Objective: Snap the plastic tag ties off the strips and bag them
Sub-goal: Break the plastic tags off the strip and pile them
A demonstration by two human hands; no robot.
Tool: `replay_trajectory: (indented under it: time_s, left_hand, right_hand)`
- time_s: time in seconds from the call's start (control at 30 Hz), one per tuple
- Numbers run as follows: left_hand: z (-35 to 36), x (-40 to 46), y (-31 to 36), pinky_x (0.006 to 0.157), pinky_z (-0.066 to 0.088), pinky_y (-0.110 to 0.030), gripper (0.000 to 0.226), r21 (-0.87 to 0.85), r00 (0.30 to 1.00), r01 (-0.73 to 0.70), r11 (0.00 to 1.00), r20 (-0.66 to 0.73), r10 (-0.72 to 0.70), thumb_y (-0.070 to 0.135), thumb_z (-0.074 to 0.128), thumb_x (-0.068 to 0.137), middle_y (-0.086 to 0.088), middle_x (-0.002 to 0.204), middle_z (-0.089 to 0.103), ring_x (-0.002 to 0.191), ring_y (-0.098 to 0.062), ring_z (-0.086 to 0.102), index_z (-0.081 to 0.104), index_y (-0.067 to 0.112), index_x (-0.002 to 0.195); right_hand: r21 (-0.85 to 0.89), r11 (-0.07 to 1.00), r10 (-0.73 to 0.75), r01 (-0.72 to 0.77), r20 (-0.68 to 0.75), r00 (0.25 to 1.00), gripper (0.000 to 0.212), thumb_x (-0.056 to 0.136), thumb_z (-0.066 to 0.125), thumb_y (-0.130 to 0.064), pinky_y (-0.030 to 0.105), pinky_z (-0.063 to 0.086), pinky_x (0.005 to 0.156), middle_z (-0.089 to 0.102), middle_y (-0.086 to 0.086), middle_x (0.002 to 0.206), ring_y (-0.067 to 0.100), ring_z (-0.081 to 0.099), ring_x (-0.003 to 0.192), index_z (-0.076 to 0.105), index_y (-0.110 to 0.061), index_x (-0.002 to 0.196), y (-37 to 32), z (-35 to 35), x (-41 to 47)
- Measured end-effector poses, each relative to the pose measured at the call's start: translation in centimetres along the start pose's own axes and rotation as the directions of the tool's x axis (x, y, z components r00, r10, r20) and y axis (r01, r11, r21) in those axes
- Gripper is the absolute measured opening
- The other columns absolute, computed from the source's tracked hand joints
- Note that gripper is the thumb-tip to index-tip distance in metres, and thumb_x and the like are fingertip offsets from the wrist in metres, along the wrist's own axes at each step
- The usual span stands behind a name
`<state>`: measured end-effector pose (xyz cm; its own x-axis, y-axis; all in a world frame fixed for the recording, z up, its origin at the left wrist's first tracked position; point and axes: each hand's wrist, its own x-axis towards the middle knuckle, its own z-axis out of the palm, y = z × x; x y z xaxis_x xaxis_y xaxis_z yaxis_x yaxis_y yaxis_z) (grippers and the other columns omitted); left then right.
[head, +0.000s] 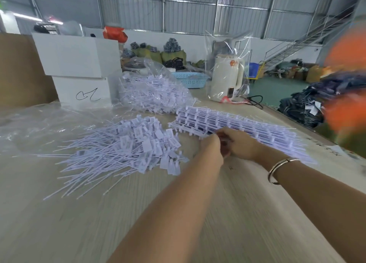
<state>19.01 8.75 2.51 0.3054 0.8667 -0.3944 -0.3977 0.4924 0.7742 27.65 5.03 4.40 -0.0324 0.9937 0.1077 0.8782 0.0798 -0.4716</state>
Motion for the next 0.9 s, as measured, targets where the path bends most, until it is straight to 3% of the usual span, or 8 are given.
replay_trajectory:
  time_s: [0.07,0.13,0.3,0.4,0.47,0.6,0.67,0.9]
  left_hand:
    - [0.4,-1.4,-0.5,0.049,0.053,-0.03,0.02,-0.014,0.999,0.021,1.0,0.045,-0.021,0.007,0.036,0.099,-0.012,0.095,0.061,0.082,-0.024,0.059,0.056,0.008,0.1]
    - [0.9,-1.5,-0.9,0.052,0.057,-0.035,0.03,-0.042,1.0,0.017,0.999,0.011,-0.017,0.003,0.038,0.098,-0.017,0.118,0.06,0.085,-0.027,0.061,0.053,0.005,0.124]
    - [0.6,-0.8,-0.6,0.039,0.052,-0.025,0.036,0.058,0.995,-0.073,0.996,-0.065,0.077,0.002,0.039,0.098,-0.019,0.121,0.059,0.07,-0.023,0.059,0.044,0.0,0.133]
    - [-0.3,-1.3,-0.4,0.041,0.052,-0.022,0.036,0.022,0.993,-0.072,0.997,-0.087,0.074,-0.001,0.042,0.096,-0.02,0.121,0.059,0.072,-0.02,0.06,0.045,-0.001,0.132]
    - [-0.7,-1.8,-0.6,0.041,0.052,-0.023,0.034,0.011,0.997,-0.061,0.998,-0.055,0.062,-0.001,0.043,0.096,-0.02,0.118,0.06,0.07,-0.019,0.06,0.048,-0.001,0.129]
    - [-0.4,-3.4,-0.3,0.043,0.051,-0.02,0.021,0.09,0.999,-0.032,0.995,0.03,0.03,0.004,0.039,0.099,-0.016,0.1,0.062,0.066,-0.015,0.058,0.054,0.0,0.113]
    - [-0.6,-4.7,-0.1,0.041,0.042,-0.017,0.022,0.165,0.996,-0.013,0.986,0.092,-0.003,0.006,0.035,0.1,-0.008,0.076,0.055,0.054,-0.012,0.052,0.053,0.003,0.087]
    - [-4.2,-8.8,0.1,0.043,0.052,-0.021,0.015,0.26,0.985,-0.078,0.962,0.169,0.034,0.002,0.044,0.094,-0.007,0.054,0.066,0.047,-0.014,0.065,0.052,0.003,0.083]
  right_hand:
    - [0.35,0.935,0.056,-0.057,0.012,0.998,0.054,0.088,0.036,0.011,0.029,0.045,0.09,0.049,0.002,0.126,0.018,0.048,0.12,0.035,-0.016,0.135,0.1,0.0,-0.5]
    - [0.42,0.906,0.043,-0.052,0.03,0.999,0.054,0.09,0.034,0.012,0.033,0.047,0.092,0.046,0.003,0.129,0.018,0.046,0.12,0.029,-0.016,0.135,0.5,-0.5,-0.9]
    - [0.213,0.977,0.004,-0.015,0.05,0.999,0.052,0.089,0.042,0.009,0.035,0.039,0.107,0.047,0.008,0.139,0.019,0.045,0.127,0.035,-0.012,0.135,1.0,-1.9,-1.2]
    - [0.098,0.994,0.033,-0.039,0.061,0.998,0.057,0.083,0.042,0.012,0.005,0.039,0.087,0.049,0.005,0.136,0.015,0.045,0.123,0.041,-0.013,0.134,1.0,-2.1,-1.1]
    - [0.049,0.997,0.063,-0.066,0.058,0.996,0.053,0.088,0.041,0.003,-0.005,0.036,0.063,0.049,0.002,0.136,0.01,0.044,0.114,0.043,-0.018,0.136,1.0,-1.9,-1.3]
    - [-0.051,0.998,0.024,-0.021,0.054,0.998,0.045,0.095,0.035,-0.003,0.021,0.028,0.104,0.04,0.001,0.147,0.017,0.037,0.132,0.047,-0.017,0.136,0.8,-1.8,-1.8]
    - [-0.081,0.996,0.035,-0.029,0.079,0.996,0.044,0.097,0.034,-0.006,0.023,0.032,0.101,0.036,0.0,0.149,0.017,0.039,0.129,0.046,-0.017,0.138,0.6,-2.2,-1.9]
    - [-0.276,0.961,0.05,-0.015,0.122,0.991,0.043,0.101,0.031,-0.009,0.019,0.017,0.107,0.026,0.001,0.154,0.016,0.027,0.14,0.034,-0.012,0.144,-0.2,-2.6,-1.7]
